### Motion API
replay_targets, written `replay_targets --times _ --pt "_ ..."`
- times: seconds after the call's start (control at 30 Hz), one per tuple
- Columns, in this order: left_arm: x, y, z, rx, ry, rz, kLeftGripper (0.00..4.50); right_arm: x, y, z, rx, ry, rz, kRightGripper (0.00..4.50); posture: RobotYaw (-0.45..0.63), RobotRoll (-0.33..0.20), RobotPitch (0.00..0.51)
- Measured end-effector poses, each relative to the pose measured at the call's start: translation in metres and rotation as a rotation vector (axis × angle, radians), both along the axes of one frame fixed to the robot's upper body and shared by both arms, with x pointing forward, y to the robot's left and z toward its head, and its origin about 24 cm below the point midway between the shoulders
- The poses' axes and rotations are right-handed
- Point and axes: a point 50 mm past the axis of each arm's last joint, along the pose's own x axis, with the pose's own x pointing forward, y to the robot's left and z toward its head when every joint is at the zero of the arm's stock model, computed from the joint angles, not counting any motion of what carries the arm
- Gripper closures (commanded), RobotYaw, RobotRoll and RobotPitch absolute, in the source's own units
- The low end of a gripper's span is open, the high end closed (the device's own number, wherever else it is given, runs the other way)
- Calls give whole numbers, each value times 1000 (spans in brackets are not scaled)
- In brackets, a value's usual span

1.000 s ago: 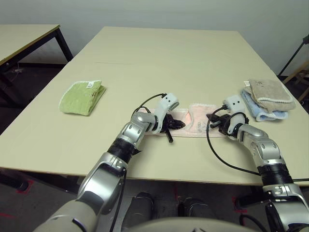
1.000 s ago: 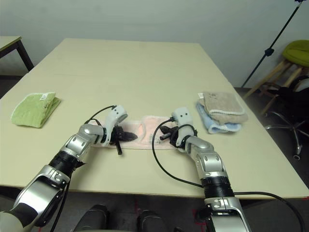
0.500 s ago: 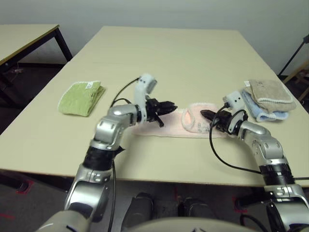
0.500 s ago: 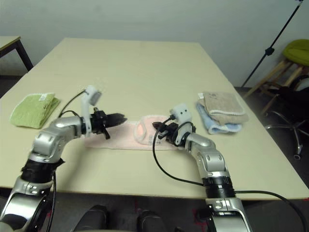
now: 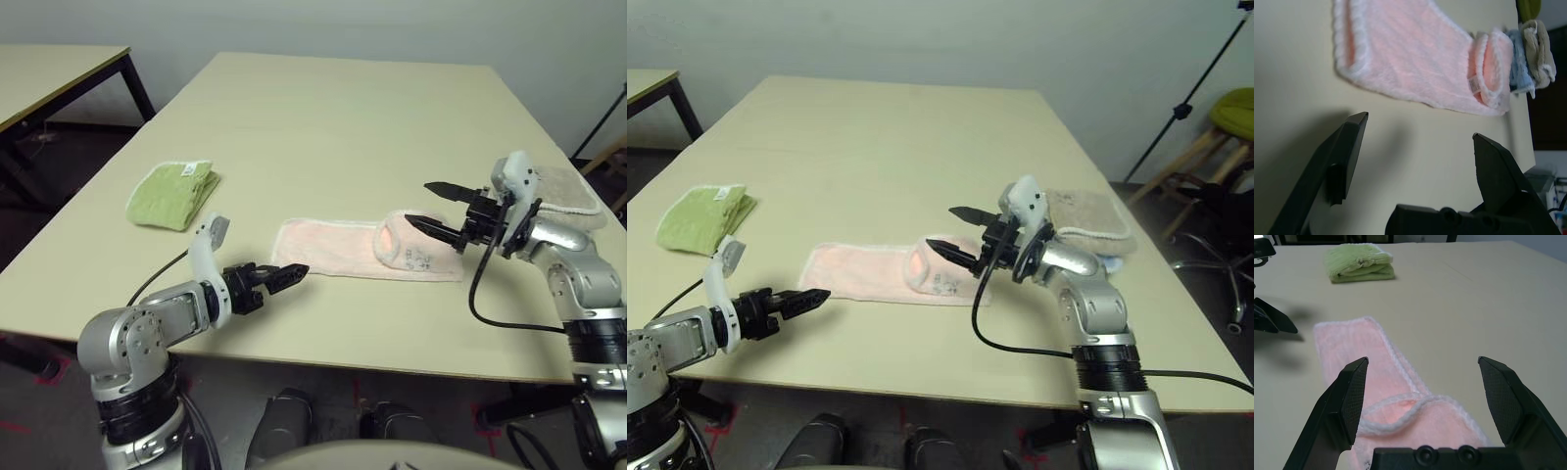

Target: Fold the towel and set it aside.

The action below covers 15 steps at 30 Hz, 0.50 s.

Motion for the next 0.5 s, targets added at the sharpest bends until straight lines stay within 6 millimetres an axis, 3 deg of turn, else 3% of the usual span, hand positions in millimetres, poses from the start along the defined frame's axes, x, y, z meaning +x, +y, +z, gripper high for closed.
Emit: replay_targets --times 0.17,0.5 --pt "19 -15 -11 -86 82 100 0 -1 -4 2 -4 7 41 33 168 0 72" --pt "46 -18 -13 -141 141 199 0 -19 -18 3 -46 58 123 33 121 0 74"
